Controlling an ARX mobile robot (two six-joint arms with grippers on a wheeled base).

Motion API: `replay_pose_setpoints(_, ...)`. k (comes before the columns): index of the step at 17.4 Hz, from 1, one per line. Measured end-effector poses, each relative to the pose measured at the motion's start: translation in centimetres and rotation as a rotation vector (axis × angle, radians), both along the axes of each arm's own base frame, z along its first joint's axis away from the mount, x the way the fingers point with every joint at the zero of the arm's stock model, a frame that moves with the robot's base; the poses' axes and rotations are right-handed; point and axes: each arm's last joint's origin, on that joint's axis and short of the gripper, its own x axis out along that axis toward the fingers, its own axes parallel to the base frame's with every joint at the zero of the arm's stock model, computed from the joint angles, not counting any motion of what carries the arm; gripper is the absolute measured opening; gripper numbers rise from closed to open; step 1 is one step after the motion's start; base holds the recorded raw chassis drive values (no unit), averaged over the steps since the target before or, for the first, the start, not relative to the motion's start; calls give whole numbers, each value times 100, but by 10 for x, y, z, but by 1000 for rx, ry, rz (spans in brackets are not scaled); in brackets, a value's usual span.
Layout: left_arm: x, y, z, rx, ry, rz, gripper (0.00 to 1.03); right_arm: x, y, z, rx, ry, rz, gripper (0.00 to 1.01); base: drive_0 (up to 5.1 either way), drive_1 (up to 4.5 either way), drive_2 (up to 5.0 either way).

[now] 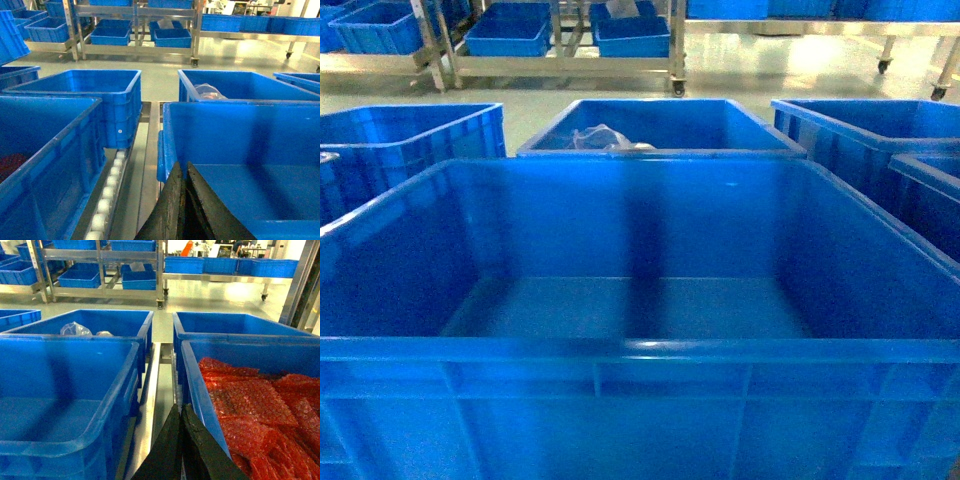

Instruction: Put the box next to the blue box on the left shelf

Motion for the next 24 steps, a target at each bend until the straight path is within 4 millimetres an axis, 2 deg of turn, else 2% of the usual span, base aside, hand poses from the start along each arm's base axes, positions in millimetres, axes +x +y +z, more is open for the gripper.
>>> replay_pose_setpoints(3,-3,0,-6,0,-6,0,2,-3,0,0,0,-4,0,2,0,0,0)
replay_pose_setpoints(10,-9,0,-6,1,-14,0,2,-13,0,-7,0,53,3,2,0,0,0)
replay_pose_setpoints(14,-10,0,-6,1,-15,-1,2,-18,0,-2,0,-11,2,2,0,0,0)
replay_pose_setpoints(15,-17,0,-13,1,41,-5,2,-18,0,-3,0,8,0,2,0,0,0)
replay_pose_setpoints(17,-20,0,-10,0,1,1,2,-18,0,-3,-1,6,0,3,0,0,0)
replay_pose_setpoints(20,-20,0,-10,1,1,1,44,-18,0,-3,0,7,0,46,0,0,0)
replay_pose_setpoints(21,-20,0,-10,1,1,1,51,-18,0,-3,0,7,0,52,0,0,0)
replay_pose_setpoints(24,-20,0,-10,1,1,1,89,-18,0,-3,0,7,0,91,0,0,0)
